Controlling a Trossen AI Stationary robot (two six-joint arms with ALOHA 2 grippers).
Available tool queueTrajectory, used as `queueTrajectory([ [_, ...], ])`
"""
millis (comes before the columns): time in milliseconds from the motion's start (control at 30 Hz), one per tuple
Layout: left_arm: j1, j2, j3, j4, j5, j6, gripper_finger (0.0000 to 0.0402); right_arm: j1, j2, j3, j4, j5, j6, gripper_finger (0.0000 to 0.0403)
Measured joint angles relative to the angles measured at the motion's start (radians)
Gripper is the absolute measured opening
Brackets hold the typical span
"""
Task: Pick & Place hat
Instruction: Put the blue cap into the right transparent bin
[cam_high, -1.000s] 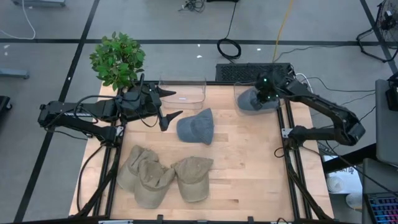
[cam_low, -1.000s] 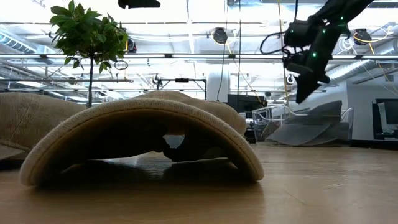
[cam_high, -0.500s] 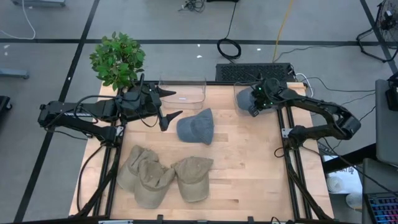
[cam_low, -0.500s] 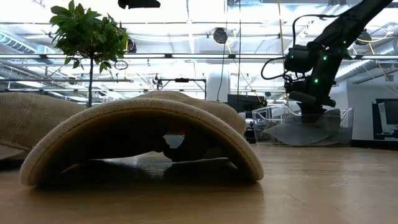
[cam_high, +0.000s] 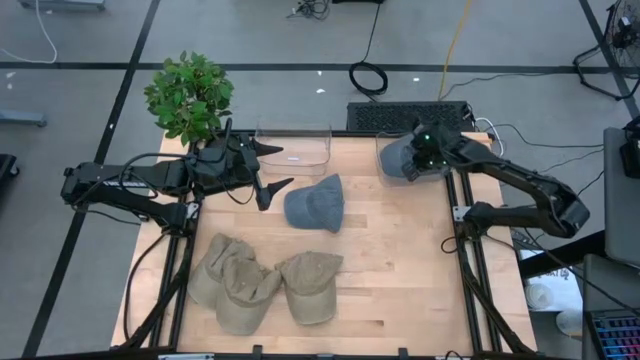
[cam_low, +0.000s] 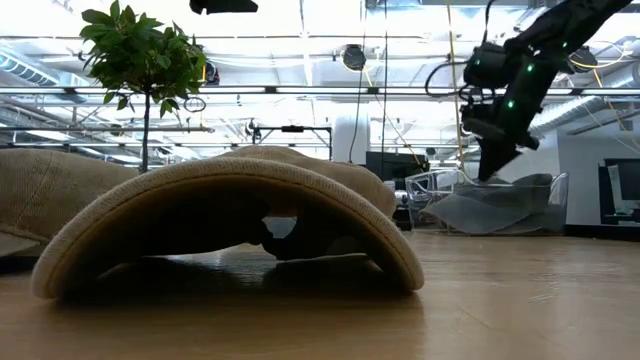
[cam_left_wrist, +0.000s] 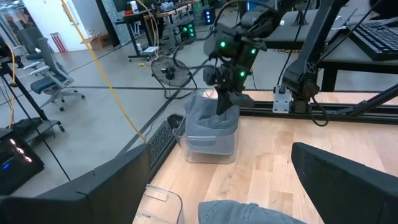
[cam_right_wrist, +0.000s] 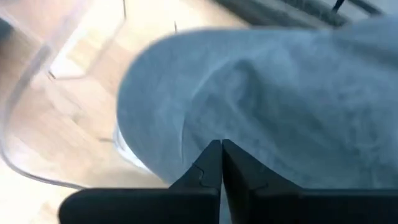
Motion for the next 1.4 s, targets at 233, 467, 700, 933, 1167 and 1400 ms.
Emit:
queueTrajectory([
  [233,0.0,0.0,0.0,0.0,0.0,0.0,0.0397,0.031,-0.059,0.003,0.069,-0.095,0.006,0.0],
  [467,0.0,0.0,0.0,0.0,0.0,0.0,0.0397,0.173,-0.084,-0.03,0.335,-0.428,0.01,0.0],
  [700,0.0,0.0,0.0,0.0,0.0,0.0,0.0397,0.361,-0.085,-0.148,0.756,-0.497,0.01,0.0],
  [933,0.0,0.0,0.0,0.0,0.0,0.0,0.0397,0.484,-0.085,-0.342,1.181,-0.497,0.008,0.0],
  [1167,0.0,0.0,0.0,0.036,0.0,-0.002,0.0397,0.509,-0.085,-0.488,1.439,-0.493,0.004,0.001],
  [1400,0.0,0.0,0.0,0.046,0.0,-0.068,0.0397,0.507,-0.085,-0.542,1.519,-0.491,0.0,0.0066],
])
